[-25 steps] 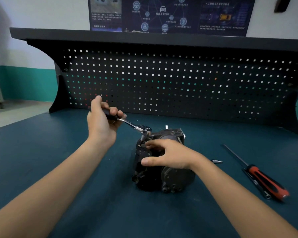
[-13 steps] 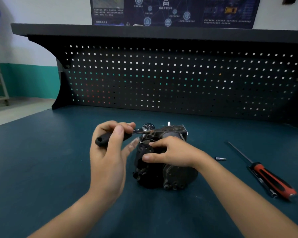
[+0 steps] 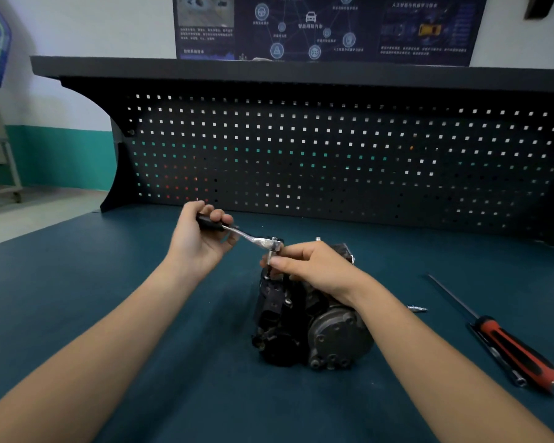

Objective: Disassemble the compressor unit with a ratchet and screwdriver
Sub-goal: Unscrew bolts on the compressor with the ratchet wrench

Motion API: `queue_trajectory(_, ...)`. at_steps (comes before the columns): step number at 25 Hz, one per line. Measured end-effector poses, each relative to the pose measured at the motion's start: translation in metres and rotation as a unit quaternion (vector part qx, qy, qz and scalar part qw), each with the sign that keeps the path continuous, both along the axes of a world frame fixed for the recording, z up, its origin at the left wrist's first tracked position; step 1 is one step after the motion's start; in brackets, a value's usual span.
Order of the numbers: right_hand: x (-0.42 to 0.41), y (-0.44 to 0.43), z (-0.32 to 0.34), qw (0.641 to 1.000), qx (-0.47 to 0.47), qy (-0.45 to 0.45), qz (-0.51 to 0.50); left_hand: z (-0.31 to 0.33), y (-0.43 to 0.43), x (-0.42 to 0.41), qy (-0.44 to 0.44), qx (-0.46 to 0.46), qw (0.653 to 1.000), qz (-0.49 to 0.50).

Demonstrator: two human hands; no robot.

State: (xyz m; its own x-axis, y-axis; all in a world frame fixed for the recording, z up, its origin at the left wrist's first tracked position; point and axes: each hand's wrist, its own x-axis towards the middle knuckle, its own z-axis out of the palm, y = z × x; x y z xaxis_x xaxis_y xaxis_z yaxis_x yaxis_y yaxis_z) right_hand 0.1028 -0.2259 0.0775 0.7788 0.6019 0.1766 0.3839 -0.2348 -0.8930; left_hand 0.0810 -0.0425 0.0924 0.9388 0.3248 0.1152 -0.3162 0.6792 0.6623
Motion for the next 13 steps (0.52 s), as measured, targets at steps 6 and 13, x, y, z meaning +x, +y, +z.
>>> queue_trajectory(6,-0.004,-0.002,-0.006,0.998,0.037,-0.007,0.04,0.003,-0.006,-0.019,-0.062,0.033,0.997,0.039)
queue_trajectory(13,-0.005,-0.004,-0.004,0.998,0.023,-0.004,0.066,-0.017,-0.042,-0.088,-0.113,0.152,0.971,0.145)
